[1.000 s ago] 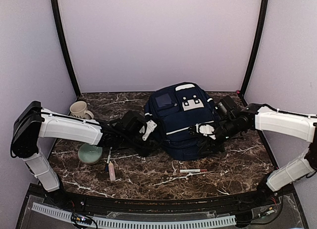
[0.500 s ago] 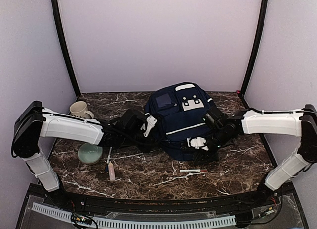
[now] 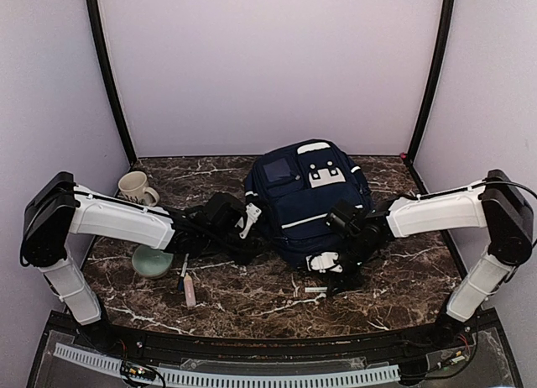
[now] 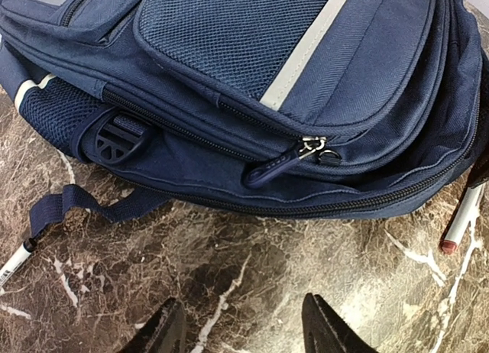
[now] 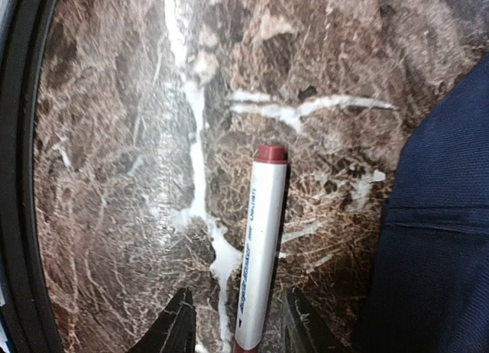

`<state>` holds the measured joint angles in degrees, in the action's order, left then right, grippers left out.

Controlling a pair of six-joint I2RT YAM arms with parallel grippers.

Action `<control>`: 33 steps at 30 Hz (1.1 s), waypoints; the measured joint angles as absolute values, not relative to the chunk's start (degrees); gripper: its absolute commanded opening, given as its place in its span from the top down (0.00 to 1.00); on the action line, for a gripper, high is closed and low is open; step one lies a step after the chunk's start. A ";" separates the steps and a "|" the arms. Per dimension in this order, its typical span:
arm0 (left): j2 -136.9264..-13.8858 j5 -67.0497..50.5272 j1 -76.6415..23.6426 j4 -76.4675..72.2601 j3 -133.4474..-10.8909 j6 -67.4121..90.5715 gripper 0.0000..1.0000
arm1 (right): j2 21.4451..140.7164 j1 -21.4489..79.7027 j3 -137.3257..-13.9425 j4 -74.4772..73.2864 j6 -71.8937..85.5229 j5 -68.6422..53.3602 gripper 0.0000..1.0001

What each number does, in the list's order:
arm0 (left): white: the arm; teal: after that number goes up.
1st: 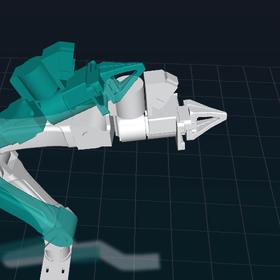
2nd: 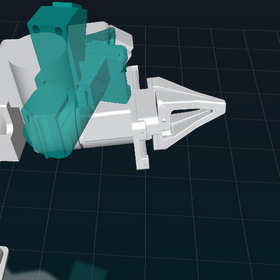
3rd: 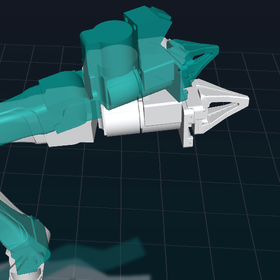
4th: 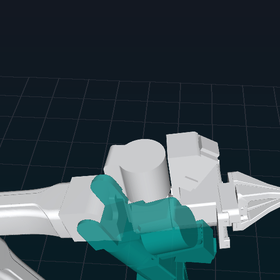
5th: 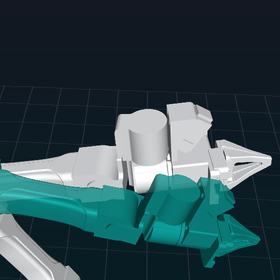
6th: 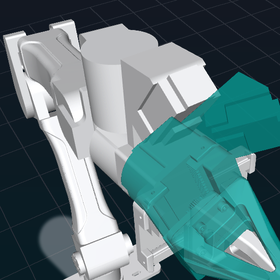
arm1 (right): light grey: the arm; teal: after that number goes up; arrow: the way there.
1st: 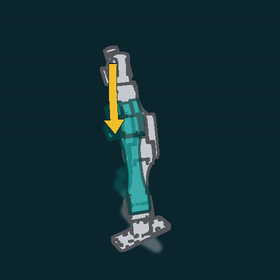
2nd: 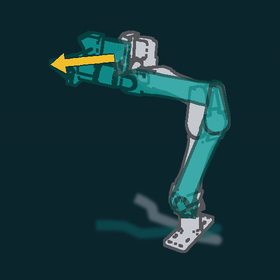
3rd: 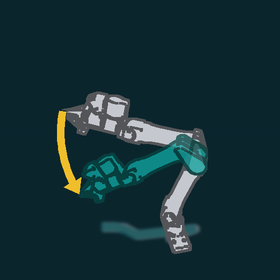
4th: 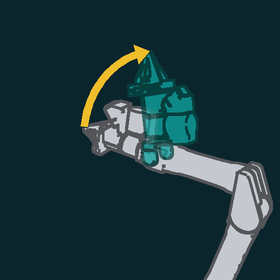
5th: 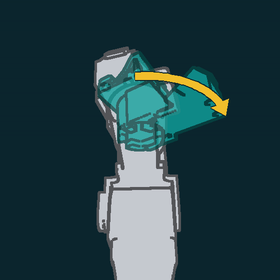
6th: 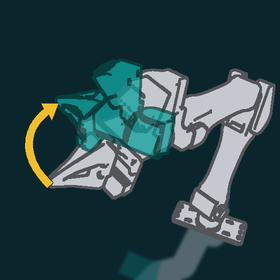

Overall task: Pack the student bag
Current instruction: Pick up the pen at the center of the board.

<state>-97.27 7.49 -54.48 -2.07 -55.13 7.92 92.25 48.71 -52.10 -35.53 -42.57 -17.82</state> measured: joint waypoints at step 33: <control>-100.05 6.70 -54.48 -4.51 -59.88 1.52 0.42 | 92.75 47.66 -54.76 -39.72 -39.86 -14.63 0.98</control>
<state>-100.05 6.70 -54.48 -4.51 -59.88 1.52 92.75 47.66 -54.76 -39.72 -39.86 -14.63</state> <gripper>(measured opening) 0.563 0.085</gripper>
